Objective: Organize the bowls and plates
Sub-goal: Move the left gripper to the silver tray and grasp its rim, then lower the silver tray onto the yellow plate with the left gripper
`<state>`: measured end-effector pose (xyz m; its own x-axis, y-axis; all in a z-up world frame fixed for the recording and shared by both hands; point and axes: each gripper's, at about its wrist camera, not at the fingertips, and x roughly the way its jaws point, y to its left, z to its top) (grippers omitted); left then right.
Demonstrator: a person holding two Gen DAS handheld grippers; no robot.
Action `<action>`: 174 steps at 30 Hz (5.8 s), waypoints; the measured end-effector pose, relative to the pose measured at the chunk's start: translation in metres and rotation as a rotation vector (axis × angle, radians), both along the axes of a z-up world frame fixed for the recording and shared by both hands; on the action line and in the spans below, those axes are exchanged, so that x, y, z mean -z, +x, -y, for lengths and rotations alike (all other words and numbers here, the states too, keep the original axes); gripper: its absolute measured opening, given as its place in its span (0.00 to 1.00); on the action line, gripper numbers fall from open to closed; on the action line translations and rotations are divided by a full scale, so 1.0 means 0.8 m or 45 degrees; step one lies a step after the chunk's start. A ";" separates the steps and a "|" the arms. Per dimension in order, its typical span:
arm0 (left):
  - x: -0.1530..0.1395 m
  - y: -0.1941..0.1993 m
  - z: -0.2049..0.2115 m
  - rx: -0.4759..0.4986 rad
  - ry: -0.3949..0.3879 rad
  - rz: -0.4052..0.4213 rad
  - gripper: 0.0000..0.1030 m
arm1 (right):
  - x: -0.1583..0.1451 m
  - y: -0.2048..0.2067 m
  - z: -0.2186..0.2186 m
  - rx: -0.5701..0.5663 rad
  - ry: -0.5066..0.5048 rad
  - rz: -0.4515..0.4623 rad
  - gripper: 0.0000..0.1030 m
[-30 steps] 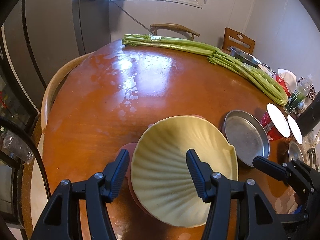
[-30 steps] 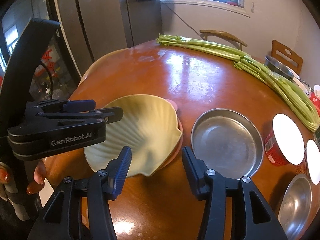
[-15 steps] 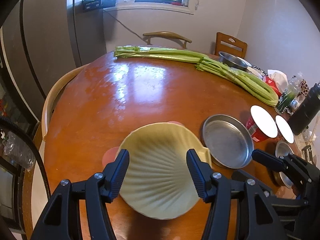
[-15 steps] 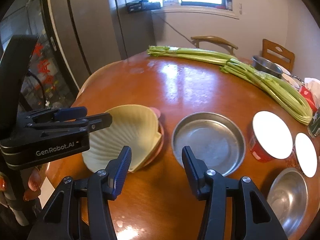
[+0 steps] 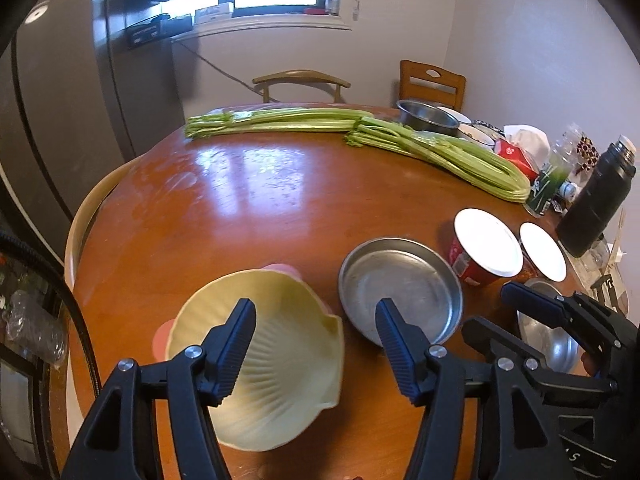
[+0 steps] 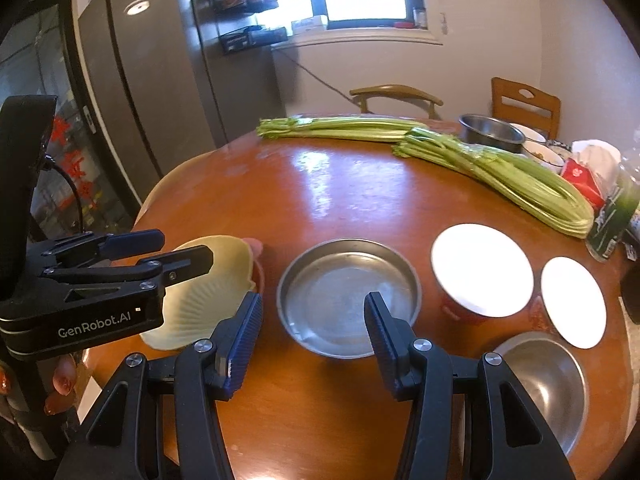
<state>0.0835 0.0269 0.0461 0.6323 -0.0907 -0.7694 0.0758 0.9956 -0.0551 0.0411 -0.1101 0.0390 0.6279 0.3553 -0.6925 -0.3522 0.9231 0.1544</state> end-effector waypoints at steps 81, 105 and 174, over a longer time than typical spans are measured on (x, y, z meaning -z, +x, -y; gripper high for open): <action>0.063 0.107 0.062 0.179 0.092 -0.211 0.45 | 0.063 0.074 0.013 0.155 -0.018 -0.219 0.52; 0.006 0.055 -0.004 0.035 0.032 -0.098 0.45 | 0.007 0.038 -0.039 0.005 -0.022 -0.088 0.52; 0.072 0.022 -0.132 -0.151 -0.023 -0.251 0.45 | 0.070 0.050 -0.179 -0.279 -0.225 -0.186 0.53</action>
<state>0.1015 0.1325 -0.0115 0.4769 -0.0394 -0.8781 -0.0556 0.9956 -0.0749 0.0811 0.0333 -0.0169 0.4389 0.3372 -0.8329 -0.5319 0.8446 0.0617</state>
